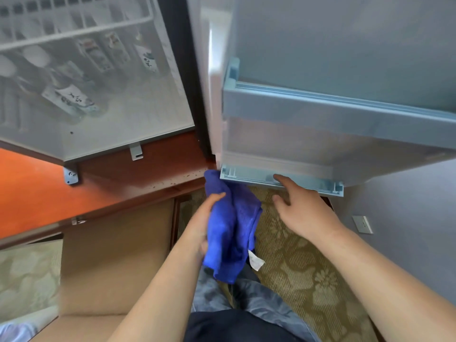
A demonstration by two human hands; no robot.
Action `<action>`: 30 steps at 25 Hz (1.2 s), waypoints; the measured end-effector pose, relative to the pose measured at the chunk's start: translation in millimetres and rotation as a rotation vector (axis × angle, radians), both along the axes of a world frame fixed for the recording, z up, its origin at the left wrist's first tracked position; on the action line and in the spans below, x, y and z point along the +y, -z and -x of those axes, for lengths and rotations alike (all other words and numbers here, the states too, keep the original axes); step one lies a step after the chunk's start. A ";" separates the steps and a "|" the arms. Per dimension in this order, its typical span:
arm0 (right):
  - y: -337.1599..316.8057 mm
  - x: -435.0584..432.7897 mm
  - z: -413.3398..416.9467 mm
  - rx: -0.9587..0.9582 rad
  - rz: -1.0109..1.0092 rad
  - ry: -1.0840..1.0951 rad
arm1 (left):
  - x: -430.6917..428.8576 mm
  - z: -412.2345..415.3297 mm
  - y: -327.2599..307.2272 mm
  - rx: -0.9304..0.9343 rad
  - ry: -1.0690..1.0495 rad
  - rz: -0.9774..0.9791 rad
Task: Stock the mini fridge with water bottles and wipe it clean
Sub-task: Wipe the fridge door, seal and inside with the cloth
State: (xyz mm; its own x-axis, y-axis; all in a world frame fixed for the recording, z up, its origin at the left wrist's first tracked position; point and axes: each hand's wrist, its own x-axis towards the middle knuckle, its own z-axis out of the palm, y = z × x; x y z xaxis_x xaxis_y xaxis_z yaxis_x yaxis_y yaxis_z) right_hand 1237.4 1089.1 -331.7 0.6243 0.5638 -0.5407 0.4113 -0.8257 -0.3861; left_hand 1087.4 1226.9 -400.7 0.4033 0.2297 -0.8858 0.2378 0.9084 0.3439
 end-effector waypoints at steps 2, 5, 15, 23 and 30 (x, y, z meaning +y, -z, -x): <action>-7.8 11.4 15.2 0.034 -0.112 0.008 | 0.9 3.1 -0.9 0.010 0.011 -0.254; -14.2 32.8 45.4 0.144 -0.207 -0.047 | 7.5 6.1 -2.4 0.144 0.102 -0.571; -6.7 61.2 69.5 -0.226 -0.196 -0.128 | 25.1 6.0 28.4 0.163 0.051 -0.275; 2.8 39.1 8.8 -0.292 -0.012 -0.049 | -5.8 -51.8 43.2 -0.261 -0.155 -0.084; 4.4 2.6 -13.3 -0.216 -0.194 0.070 | -44.1 -89.5 44.0 -0.328 -0.150 -0.009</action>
